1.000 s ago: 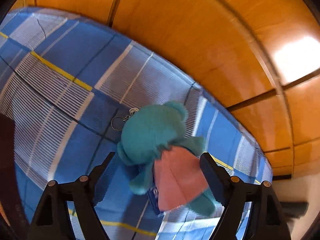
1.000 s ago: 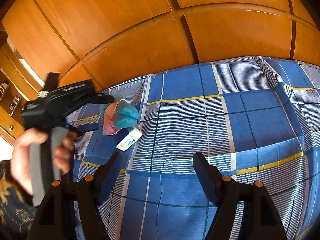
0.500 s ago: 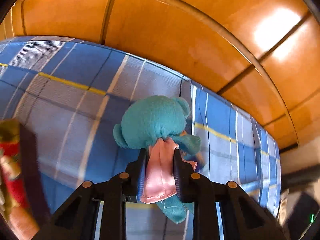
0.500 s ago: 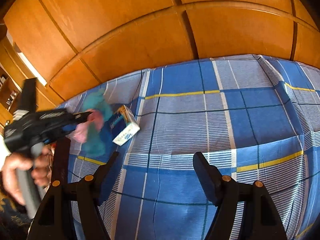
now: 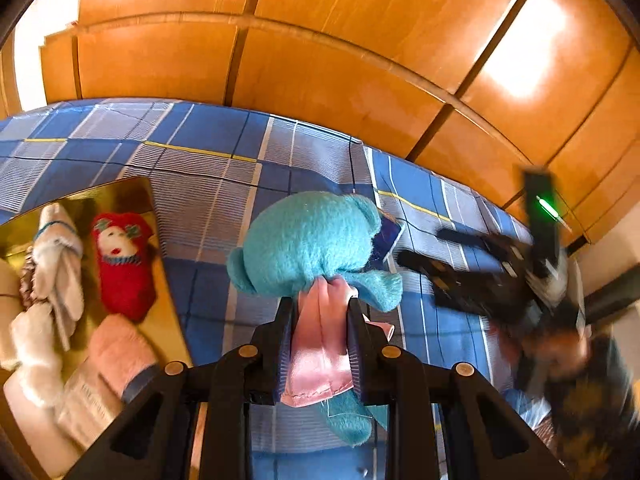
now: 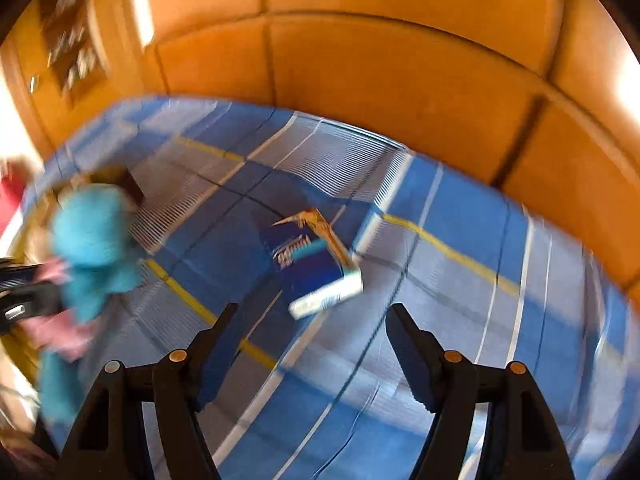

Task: Organize soft objects
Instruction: 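Grasp the blue Tempo tissue pack with the right tool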

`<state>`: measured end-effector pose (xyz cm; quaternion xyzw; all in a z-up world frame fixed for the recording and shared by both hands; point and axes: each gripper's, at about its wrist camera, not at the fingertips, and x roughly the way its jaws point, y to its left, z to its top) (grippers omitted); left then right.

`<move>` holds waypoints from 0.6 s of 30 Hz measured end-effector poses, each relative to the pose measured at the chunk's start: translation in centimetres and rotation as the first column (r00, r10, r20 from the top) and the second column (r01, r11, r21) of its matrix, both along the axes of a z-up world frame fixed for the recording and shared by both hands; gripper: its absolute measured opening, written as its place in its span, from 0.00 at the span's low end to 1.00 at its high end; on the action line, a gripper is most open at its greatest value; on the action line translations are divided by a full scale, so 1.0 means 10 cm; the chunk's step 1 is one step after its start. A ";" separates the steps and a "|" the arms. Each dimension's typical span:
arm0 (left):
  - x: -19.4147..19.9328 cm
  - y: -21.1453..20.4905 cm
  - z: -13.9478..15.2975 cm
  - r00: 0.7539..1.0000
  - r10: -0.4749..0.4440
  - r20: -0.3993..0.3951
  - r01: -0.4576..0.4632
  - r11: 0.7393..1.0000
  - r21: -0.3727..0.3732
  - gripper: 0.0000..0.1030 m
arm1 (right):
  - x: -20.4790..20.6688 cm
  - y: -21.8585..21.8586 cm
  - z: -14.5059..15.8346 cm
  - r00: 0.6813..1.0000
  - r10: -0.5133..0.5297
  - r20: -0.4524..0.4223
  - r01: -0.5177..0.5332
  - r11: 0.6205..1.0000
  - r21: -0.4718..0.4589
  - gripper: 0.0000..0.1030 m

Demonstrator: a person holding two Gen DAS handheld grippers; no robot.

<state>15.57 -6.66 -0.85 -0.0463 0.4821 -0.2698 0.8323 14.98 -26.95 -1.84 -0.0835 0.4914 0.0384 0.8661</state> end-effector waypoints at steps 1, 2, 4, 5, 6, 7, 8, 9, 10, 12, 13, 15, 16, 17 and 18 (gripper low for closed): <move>-0.07 0.03 0.01 1.000 -0.007 0.012 0.007 1.000 0.002 0.24 | 0.07 0.03 -0.02 1.000 0.020 -0.016 -0.020 1.000 -0.019 0.72; -0.12 0.07 0.03 1.000 -0.012 0.019 0.012 1.000 0.003 0.24 | 0.15 0.06 -0.04 0.999 0.039 -0.034 -0.040 0.999 -0.033 0.72; -0.20 0.11 0.04 0.999 -0.019 0.035 0.019 1.000 0.003 0.24 | 0.31 0.15 -0.08 0.994 0.083 -0.071 -0.088 0.994 -0.066 0.72; -0.23 0.13 0.05 0.999 -0.020 0.041 0.020 1.000 0.005 0.24 | 0.36 0.19 -0.11 0.992 0.094 -0.083 -0.101 0.991 -0.087 0.72; -0.27 0.15 0.06 0.998 -0.022 0.051 0.021 1.000 0.008 0.24 | 0.43 0.23 -0.15 0.989 0.106 -0.104 -0.118 0.986 -0.117 0.72; -0.30 0.17 0.07 0.998 -0.025 0.060 0.024 1.000 0.010 0.24 | 0.48 0.24 -0.18 0.987 0.111 -0.118 -0.126 0.983 -0.130 0.72; -0.32 0.18 0.08 0.997 -0.026 0.068 0.025 1.000 0.014 0.24 | 0.53 0.26 -0.22 0.984 0.111 -0.137 -0.131 0.981 -0.142 0.72; -0.34 0.19 0.09 0.997 -0.025 0.078 0.023 1.000 0.020 0.24 | 0.59 0.27 -0.29 0.981 0.106 -0.160 -0.131 0.980 -0.153 0.72; -0.33 0.20 0.09 0.996 -0.022 0.082 0.021 1.000 0.022 0.24 | 0.63 0.30 -0.33 0.980 0.105 -0.170 -0.132 0.979 -0.154 0.72; -0.34 0.26 0.09 0.996 -0.012 0.085 0.011 1.000 0.019 0.24 | 0.66 0.30 -0.41 0.980 0.083 -0.179 -0.111 0.981 -0.156 0.55; -0.35 0.28 0.10 0.996 -0.006 0.087 0.005 1.000 0.018 0.24 | 0.64 0.29 -0.41 0.984 0.064 -0.168 -0.090 0.984 -0.152 0.55; -0.36 0.32 0.10 0.995 0.009 0.095 -0.012 1.000 0.022 0.24 | 0.55 0.29 -0.39 0.989 0.052 -0.137 -0.071 0.989 -0.132 0.55; -0.37 0.34 0.11 0.995 0.017 0.101 -0.020 0.999 0.025 0.24 | 0.48 0.29 -0.39 0.991 0.047 -0.128 -0.065 0.989 -0.135 0.55; -0.37 0.37 0.11 0.994 0.023 0.104 -0.026 0.999 0.026 0.24 | 0.40 0.30 -0.39 0.992 0.042 -0.119 -0.059 0.988 -0.144 0.55; -0.38 0.39 0.10 0.994 0.031 0.106 -0.034 0.999 0.029 0.24 | 0.29 0.31 -0.38 0.993 0.035 -0.110 -0.052 0.987 -0.155 0.55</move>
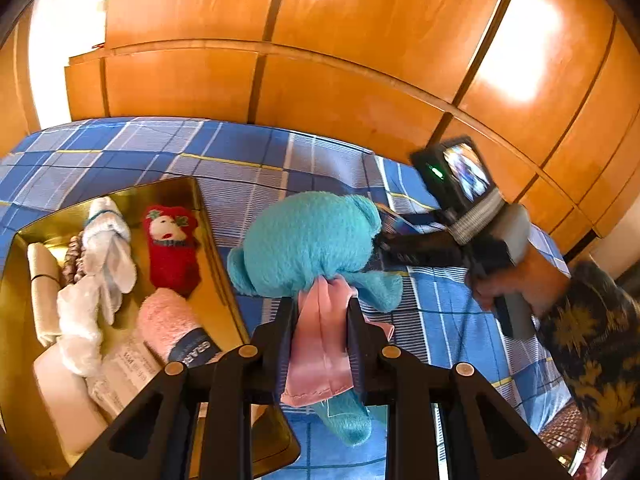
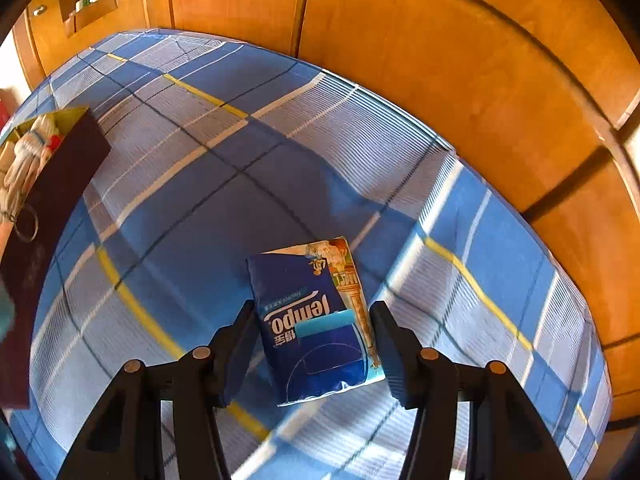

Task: Organize soft objects
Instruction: 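Carry the teal bear into the tray with the left tool and release it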

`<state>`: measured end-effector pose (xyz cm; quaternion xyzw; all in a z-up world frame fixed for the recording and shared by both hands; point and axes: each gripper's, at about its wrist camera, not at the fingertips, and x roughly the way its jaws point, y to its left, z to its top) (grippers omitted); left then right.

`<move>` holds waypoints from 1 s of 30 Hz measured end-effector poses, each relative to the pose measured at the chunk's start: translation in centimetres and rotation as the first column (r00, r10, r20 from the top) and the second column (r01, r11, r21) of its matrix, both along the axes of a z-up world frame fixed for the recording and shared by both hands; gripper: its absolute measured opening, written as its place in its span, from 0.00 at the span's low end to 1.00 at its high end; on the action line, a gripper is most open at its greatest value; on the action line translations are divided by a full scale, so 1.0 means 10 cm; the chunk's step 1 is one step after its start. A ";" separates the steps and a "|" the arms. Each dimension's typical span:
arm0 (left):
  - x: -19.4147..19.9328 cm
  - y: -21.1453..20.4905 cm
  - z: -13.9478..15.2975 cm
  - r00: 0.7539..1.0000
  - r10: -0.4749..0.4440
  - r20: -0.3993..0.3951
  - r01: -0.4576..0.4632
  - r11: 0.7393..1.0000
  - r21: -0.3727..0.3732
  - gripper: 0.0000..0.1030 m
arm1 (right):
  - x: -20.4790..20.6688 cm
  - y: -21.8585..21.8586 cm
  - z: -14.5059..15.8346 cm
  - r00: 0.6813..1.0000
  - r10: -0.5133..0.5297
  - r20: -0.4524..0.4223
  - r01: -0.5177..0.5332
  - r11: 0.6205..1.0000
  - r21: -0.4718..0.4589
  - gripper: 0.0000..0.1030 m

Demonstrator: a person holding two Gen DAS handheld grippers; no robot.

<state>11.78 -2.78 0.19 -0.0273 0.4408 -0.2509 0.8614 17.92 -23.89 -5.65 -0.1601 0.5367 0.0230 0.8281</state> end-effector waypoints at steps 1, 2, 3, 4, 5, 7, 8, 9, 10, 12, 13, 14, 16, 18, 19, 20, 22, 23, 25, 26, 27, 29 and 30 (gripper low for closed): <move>-0.01 0.02 0.00 1.000 0.007 0.001 -0.007 1.000 0.003 0.24 | -0.07 -0.01 0.01 1.000 -0.006 0.004 0.006 1.000 -0.003 0.55; -0.01 0.04 0.00 1.000 0.013 0.004 -0.013 1.000 0.005 0.24 | -0.16 -0.01 0.02 1.000 -0.015 0.009 0.015 1.000 -0.002 0.55; -0.03 0.06 0.00 1.000 0.019 0.011 -0.019 1.000 0.009 0.24 | -0.26 -0.03 0.04 1.000 -0.028 0.014 0.028 1.000 0.004 0.55; -0.05 0.07 0.01 1.000 0.023 0.020 -0.024 1.000 0.015 0.24 | -0.36 -0.05 0.07 0.999 -0.044 0.017 0.043 0.999 0.020 0.55; -0.07 0.08 0.01 0.999 0.027 0.029 -0.027 0.999 0.020 0.24 | -0.44 -0.09 0.08 0.998 -0.059 0.016 0.058 0.997 0.041 0.55; -0.12 0.11 0.03 0.998 0.034 0.047 -0.036 0.999 0.026 0.24 | -0.62 -0.14 0.12 0.996 -0.089 0.009 0.087 0.992 0.086 0.55; -0.13 0.12 0.03 0.998 0.037 0.052 -0.039 0.999 0.028 0.24 | -0.71 -0.16 0.13 0.995 -0.101 0.010 0.099 0.990 0.100 0.55; -0.16 0.13 0.03 0.997 0.041 0.058 -0.043 0.999 0.028 0.24 | -0.75 -0.17 0.13 0.994 -0.111 0.008 0.110 0.988 0.108 0.55; -0.18 0.14 0.04 0.997 0.044 0.067 -0.046 0.998 0.032 0.24 | -0.84 -0.18 0.13 0.992 -0.126 0.011 0.124 0.986 0.116 0.55; -0.24 0.16 0.06 0.996 0.045 0.079 -0.049 0.998 0.038 0.24 | -0.95 -0.19 0.07 0.988 -0.151 0.024 0.146 0.981 0.129 0.55; -0.25 0.16 0.07 0.996 0.046 0.081 -0.049 0.998 0.038 0.24 | -1.00 -0.20 0.05 0.986 -0.163 0.025 0.158 0.978 0.136 0.55; -0.28 0.17 0.08 0.995 0.046 0.085 -0.050 0.998 0.039 0.24 | -1.02 -0.22 0.02 0.984 -0.174 0.031 0.168 0.975 0.144 0.55; -0.34 0.19 0.09 0.994 0.052 0.095 -0.056 0.997 0.044 0.24 | -1.06 -0.24 0.01 0.980 -0.189 0.058 0.178 0.971 0.158 0.55; -0.36 0.21 0.09 0.993 0.055 0.101 -0.060 0.997 0.046 0.24 | -1.08 -0.25 0.01 0.976 -0.205 0.069 0.191 0.966 0.175 0.55; -0.38 0.23 0.09 0.993 0.059 0.104 -0.064 0.997 0.048 0.24 | -1.09 -0.25 0.01 0.975 -0.206 0.078 0.190 0.966 0.177 0.55; -0.41 0.24 0.09 0.992 0.063 0.108 -0.069 0.996 0.051 0.24 | -1.09 -0.25 -0.01 0.975 -0.206 0.087 0.188 0.966 0.178 0.55; -0.44 0.29 0.08 0.992 0.073 0.107 -0.079 0.996 0.051 0.24 | -1.10 -0.25 -0.05 0.975 -0.201 0.094 0.183 0.968 0.172 0.55; -0.44 0.30 0.07 0.991 0.077 0.107 -0.083 0.995 0.053 0.24 | -1.10 -0.27 -0.06 0.974 -0.206 0.098 0.186 0.965 0.184 0.54; -0.47 0.35 0.05 0.990 0.087 0.106 -0.094 0.994 0.057 0.24 | -1.10 -0.30 -0.06 0.971 -0.218 0.098 0.194 0.959 0.209 0.54; -0.49 0.37 0.04 0.990 0.091 0.106 -0.097 0.994 0.059 0.24 | -1.10 -0.30 -0.06 0.971 -0.215 0.102 0.190 0.959 0.208 0.54; -0.51 0.39 0.03 0.990 0.095 0.106 -0.101 0.993 0.061 0.24 | -1.11 -0.30 -0.06 0.971 -0.213 0.107 0.188 0.961 0.205 0.54; -0.52 0.42 0.02 0.989 0.104 0.105 -0.111 0.992 0.065 0.24 | -1.13 -0.29 -0.06 0.971 -0.207 0.116 0.182 0.963 0.196 0.54; -0.53 0.44 0.01 0.989 0.109 0.104 -0.116 0.991 0.065 0.24 | -1.13 -0.29 -0.06 0.971 -0.205 0.121 0.179 0.964 0.198 0.54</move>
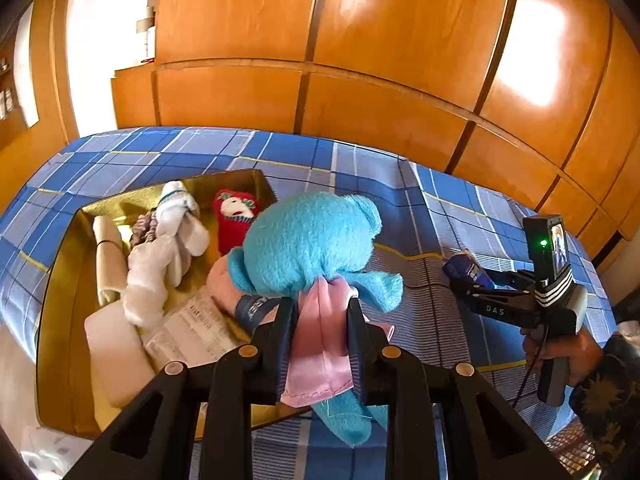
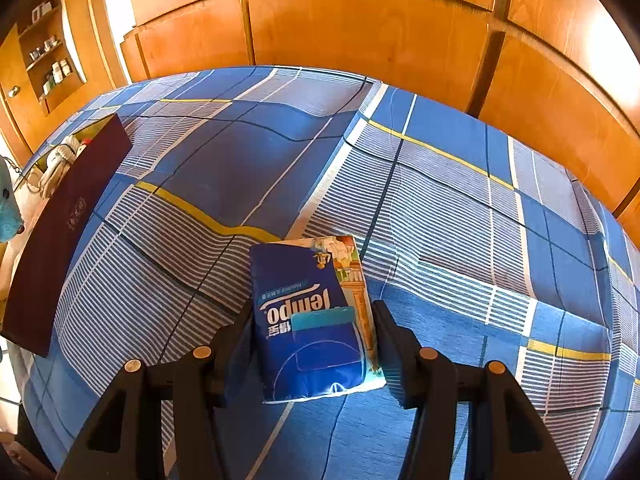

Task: Organize soft objects
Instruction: 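Carry the teal bear into the tray with the left tool and release it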

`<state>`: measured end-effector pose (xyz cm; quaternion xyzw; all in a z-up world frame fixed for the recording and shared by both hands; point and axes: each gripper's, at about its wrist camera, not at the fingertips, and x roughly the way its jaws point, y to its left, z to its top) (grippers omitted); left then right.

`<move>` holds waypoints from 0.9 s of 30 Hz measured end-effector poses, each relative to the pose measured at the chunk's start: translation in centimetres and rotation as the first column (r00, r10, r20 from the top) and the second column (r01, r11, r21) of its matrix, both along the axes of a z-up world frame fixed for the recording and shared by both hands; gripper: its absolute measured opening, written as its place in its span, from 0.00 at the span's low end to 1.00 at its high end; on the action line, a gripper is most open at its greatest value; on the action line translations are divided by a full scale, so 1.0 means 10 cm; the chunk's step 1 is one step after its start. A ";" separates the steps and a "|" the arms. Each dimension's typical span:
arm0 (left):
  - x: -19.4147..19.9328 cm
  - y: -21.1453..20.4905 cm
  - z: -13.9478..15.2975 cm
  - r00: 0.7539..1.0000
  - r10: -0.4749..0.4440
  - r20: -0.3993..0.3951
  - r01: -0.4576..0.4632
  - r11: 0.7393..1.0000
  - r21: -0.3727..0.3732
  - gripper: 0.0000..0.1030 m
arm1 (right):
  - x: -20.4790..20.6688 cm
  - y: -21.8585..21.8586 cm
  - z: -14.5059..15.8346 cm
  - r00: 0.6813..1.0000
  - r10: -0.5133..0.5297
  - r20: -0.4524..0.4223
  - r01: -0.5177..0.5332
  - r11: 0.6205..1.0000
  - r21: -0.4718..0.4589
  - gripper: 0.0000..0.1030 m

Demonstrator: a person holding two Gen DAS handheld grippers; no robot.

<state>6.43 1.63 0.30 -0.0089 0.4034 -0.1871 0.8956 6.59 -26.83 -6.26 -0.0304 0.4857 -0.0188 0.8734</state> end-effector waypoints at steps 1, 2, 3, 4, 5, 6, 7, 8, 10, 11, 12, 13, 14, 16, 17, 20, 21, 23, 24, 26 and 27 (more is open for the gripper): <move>-0.01 0.02 -0.01 1.000 0.003 0.000 -0.003 1.000 0.000 0.24 | 0.00 -0.01 0.00 1.000 0.002 0.003 -0.002 1.000 0.003 0.54; -0.02 0.04 -0.01 1.000 0.008 0.000 -0.008 1.000 -0.001 0.24 | 0.00 -0.01 0.00 1.000 0.004 0.005 -0.004 1.000 0.005 0.54; -0.03 0.06 -0.02 1.000 0.013 0.000 -0.013 1.000 -0.001 0.24 | 0.00 -0.01 -0.01 1.000 0.004 0.006 -0.005 1.000 0.006 0.54; -0.03 0.08 -0.02 1.000 0.019 -0.001 -0.019 1.000 -0.002 0.24 | 0.00 -0.01 -0.01 1.000 0.004 0.008 -0.004 1.000 0.006 0.54; -0.04 0.10 -0.03 1.000 0.026 -0.001 -0.026 1.000 -0.003 0.24 | 0.00 0.00 -0.01 1.000 0.005 0.010 -0.005 1.000 0.002 0.54; -0.05 0.12 -0.03 1.000 0.031 -0.001 -0.031 1.000 -0.003 0.24 | 0.00 0.00 -0.01 1.000 0.006 0.013 -0.006 1.000 -0.002 0.54; -0.05 0.14 -0.03 0.999 0.035 -0.001 -0.035 0.999 -0.003 0.24 | -0.01 0.00 -0.02 1.000 0.006 0.016 -0.005 1.000 -0.006 0.54; -0.06 0.16 -0.04 0.999 0.041 -0.001 -0.041 0.999 -0.004 0.24 | -0.02 0.00 -0.02 1.000 0.005 0.019 -0.005 1.000 -0.008 0.54; -0.07 0.21 -0.04 0.999 0.053 0.000 -0.053 0.999 -0.004 0.24 | -0.03 0.01 -0.02 1.000 0.006 0.022 -0.006 1.000 -0.012 0.54; -0.07 0.23 -0.04 0.998 0.058 0.000 -0.058 0.998 -0.004 0.24 | -0.03 0.01 -0.02 1.000 0.007 0.024 -0.006 1.000 -0.014 0.54; -0.08 0.26 -0.05 0.998 0.065 0.000 -0.065 0.998 -0.005 0.24 | -0.03 0.01 -0.02 1.000 0.007 0.026 -0.007 1.000 -0.016 0.53; -0.09 0.28 -0.05 0.998 0.070 0.000 -0.070 0.998 -0.006 0.24 | -0.03 0.01 -0.02 1.000 0.008 0.027 -0.008 1.000 -0.017 0.53; -0.09 0.30 -0.05 0.997 0.075 0.001 -0.075 0.997 -0.005 0.24 | -0.03 0.01 -0.02 1.000 0.009 0.029 -0.008 1.000 -0.019 0.53; -0.11 0.37 -0.04 0.996 0.089 0.002 -0.089 0.996 -0.007 0.24 | -0.03 0.02 -0.02 0.999 0.009 0.031 -0.009 1.000 -0.023 0.53; -0.12 0.40 -0.04 0.995 0.096 0.002 -0.096 0.995 -0.008 0.24 | -0.04 0.02 -0.02 0.999 0.010 0.032 -0.009 1.000 -0.025 0.53; -0.16 0.58 -0.03 0.991 0.132 -0.001 -0.132 0.991 -0.017 0.24 | -0.04 0.03 -0.02 0.999 0.009 0.034 -0.008 1.000 -0.027 0.53; -0.18 0.67 -0.02 0.989 0.151 -0.001 -0.151 0.988 -0.020 0.24 | -0.04 0.03 -0.02 0.999 0.009 0.034 -0.008 1.000 -0.028 0.53; -0.20 0.88 -0.01 0.980 0.199 -0.007 -0.199 0.980 -0.031 0.24 | -0.04 0.03 -0.02 0.999 0.009 0.034 -0.008 1.000 -0.030 0.53; -0.21 0.98 0.00 0.975 0.220 -0.011 -0.221 0.975 -0.037 0.24 | -0.04 0.03 -0.02 0.999 0.009 0.034 -0.008 1.000 -0.030 0.53; -0.23 1.20 -0.01 0.961 0.275 -0.022 -0.276 0.960 -0.041 0.24 | -0.04 0.03 -0.02 0.999 0.010 0.035 -0.009 0.999 -0.033 0.53; -0.24 1.32 -0.01 0.952 0.306 -0.026 -0.307 0.951 -0.042 0.24 | -0.04 0.03 -0.02 0.999 0.010 0.035 -0.009 0.999 -0.035 0.53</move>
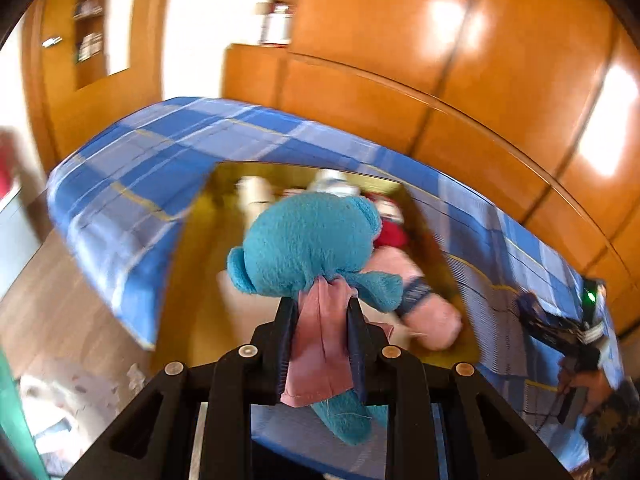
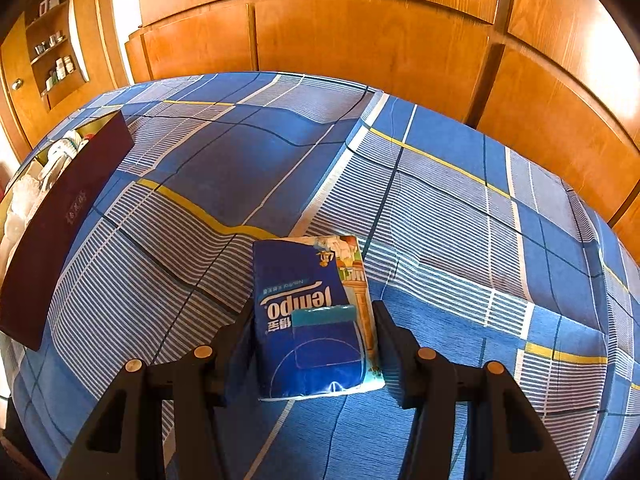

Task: Organize soft objects
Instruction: 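Carry the teal bear into the tray with the left tool and release it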

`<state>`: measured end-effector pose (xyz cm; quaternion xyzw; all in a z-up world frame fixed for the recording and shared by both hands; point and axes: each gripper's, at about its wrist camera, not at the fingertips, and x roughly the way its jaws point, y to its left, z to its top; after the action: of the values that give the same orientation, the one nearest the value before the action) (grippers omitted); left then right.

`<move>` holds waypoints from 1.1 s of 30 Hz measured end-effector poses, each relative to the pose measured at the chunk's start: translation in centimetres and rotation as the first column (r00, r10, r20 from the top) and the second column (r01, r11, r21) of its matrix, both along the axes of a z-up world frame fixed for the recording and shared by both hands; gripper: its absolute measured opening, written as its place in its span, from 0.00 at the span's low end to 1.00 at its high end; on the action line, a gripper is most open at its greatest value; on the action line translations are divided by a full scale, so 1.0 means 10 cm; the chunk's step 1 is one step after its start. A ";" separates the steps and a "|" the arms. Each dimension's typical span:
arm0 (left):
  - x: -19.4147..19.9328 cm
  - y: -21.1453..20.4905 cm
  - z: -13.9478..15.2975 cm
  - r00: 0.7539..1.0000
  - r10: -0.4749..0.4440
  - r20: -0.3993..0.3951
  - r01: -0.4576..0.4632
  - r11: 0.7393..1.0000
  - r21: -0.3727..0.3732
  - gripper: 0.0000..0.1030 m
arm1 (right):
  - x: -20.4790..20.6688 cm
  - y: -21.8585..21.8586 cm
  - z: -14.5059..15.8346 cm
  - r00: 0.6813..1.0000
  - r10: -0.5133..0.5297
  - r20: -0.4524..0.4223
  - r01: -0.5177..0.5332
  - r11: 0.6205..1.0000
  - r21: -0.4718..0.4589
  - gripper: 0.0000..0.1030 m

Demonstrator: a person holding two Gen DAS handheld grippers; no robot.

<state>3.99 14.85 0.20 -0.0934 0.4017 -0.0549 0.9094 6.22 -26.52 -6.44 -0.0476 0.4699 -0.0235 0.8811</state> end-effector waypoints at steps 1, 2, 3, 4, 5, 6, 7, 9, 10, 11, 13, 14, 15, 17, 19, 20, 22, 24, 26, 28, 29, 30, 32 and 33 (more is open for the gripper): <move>-0.01 0.13 -0.01 0.999 0.037 -0.006 -0.037 0.999 -0.003 0.24 | 0.00 0.00 0.00 1.000 0.000 0.000 0.000 1.000 -0.002 0.53; -0.02 0.21 -0.01 0.998 0.060 -0.011 -0.060 0.998 -0.007 0.24 | 0.00 0.01 0.00 1.000 -0.001 -0.001 0.001 1.000 -0.003 0.53; -0.03 0.32 -0.03 0.996 0.090 -0.020 -0.090 0.996 -0.015 0.24 | 0.00 0.00 0.00 1.000 -0.001 -0.001 0.001 1.000 -0.004 0.53; -0.03 0.40 -0.04 0.994 0.109 -0.026 -0.110 0.994 -0.022 0.24 | 0.00 0.00 0.00 1.000 -0.001 -0.001 0.001 1.000 -0.003 0.53; -0.03 0.49 -0.06 0.990 0.135 -0.036 -0.137 0.990 -0.035 0.24 | 0.01 0.00 0.00 1.000 0.000 -0.001 0.000 1.000 -0.003 0.53; -0.04 0.54 -0.08 0.989 0.145 -0.040 -0.147 0.988 -0.045 0.24 | 0.01 0.00 0.00 1.000 0.000 -0.001 0.000 1.000 -0.003 0.53; -0.04 0.57 -0.09 0.987 0.155 -0.044 -0.157 0.986 -0.056 0.24 | 0.01 0.00 0.00 1.000 0.000 -0.001 0.000 1.000 -0.003 0.53; -0.03 0.59 -0.11 0.985 0.162 -0.051 -0.166 0.983 -0.080 0.24 | 0.01 0.00 0.00 1.000 0.000 -0.001 0.000 1.000 -0.003 0.53; -0.01 0.58 -0.13 0.986 0.155 -0.058 -0.160 0.982 -0.097 0.24 | 0.01 0.00 0.00 1.000 0.001 -0.001 -0.001 1.000 -0.003 0.53; 0.02 0.56 -0.14 0.987 0.146 -0.063 -0.152 0.982 -0.109 0.24 | 0.01 0.00 0.00 1.000 0.000 -0.001 0.000 1.000 -0.002 0.53; 0.09 0.47 -0.16 0.989 0.131 -0.069 -0.139 0.984 -0.116 0.24 | 0.01 0.00 0.00 1.000 0.000 -0.002 0.000 1.000 -0.001 0.53; 0.14 0.44 -0.16 0.990 0.123 -0.072 -0.130 0.985 -0.116 0.24 | 0.01 0.00 0.00 1.000 0.000 -0.002 0.000 1.000 0.000 0.53; 0.22 0.38 -0.19 0.991 0.106 -0.079 -0.114 0.987 -0.115 0.24 | 0.01 0.00 0.00 1.000 0.000 -0.002 0.000 1.000 0.000 0.53; 0.32 0.27 -0.22 0.993 0.076 -0.094 -0.087 0.990 -0.113 0.24 | 0.01 -0.01 0.00 1.000 -0.001 -0.002 0.001 1.000 0.000 0.53; 0.45 0.14 -0.27 0.993 0.039 -0.107 -0.048 0.995 -0.083 0.24 | 0.01 -0.01 0.00 1.000 -0.001 -0.002 0.001 1.000 0.001 0.53; 0.51 0.08 -0.30 0.993 0.031 -0.112 -0.038 0.998 -0.055 0.24 | 0.01 -0.01 0.00 1.000 -0.001 -0.002 0.001 1.000 0.001 0.53; 0.66 0.05 -0.39 0.989 0.034 -0.144 -0.036 0.999 -0.010 0.24 | 0.01 -0.01 0.00 1.000 -0.001 -0.002 0.001 1.000 0.001 0.53; 0.79 0.07 -0.53 0.981 0.047 -0.187 -0.043 0.999 0.029 0.24 | 0.01 -0.01 0.00 1.000 -0.001 -0.002 0.001 1.000 0.000 0.53; 0.85 0.13 -0.60 0.978 0.069 -0.197 -0.063 0.997 0.036 0.24 | 0.01 -0.01 0.00 1.000 -0.001 -0.002 0.001 1.000 0.001 0.53; 0.88 0.16 -0.57 0.980 0.078 -0.185 -0.071 0.997 0.044 0.25 | 0.01 -0.01 0.00 1.000 -0.001 -0.002 0.001 1.000 0.001 0.53; 0.88 0.17 -0.55 0.980 0.085 -0.179 -0.076 0.995 0.057 0.26 | 0.01 -0.01 0.00 1.000 -0.001 -0.002 0.001 1.000 0.001 0.53; 0.88 0.18 -0.55 0.980 0.091 -0.179 -0.081 0.995 0.064 0.28 | 0.01 -0.01 0.00 1.000 -0.001 -0.002 0.001 1.000 0.000 0.53; 0.86 0.19 -0.56 0.980 0.089 -0.179 -0.078 0.995 0.065 0.35 | 0.01 0.00 0.00 1.000 -0.001 -0.002 0.001 1.000 0.000 0.53; 0.84 0.18 -0.55 0.980 0.091 -0.175 -0.079 0.994 0.075 0.35 | 0.01 0.00 0.00 1.000 -0.001 -0.002 0.001 1.000 0.000 0.53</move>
<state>12.41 16.63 -5.32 -0.0843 0.4786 0.0062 0.8739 6.31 -26.55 -6.45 -0.0475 0.4710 -0.0241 0.8805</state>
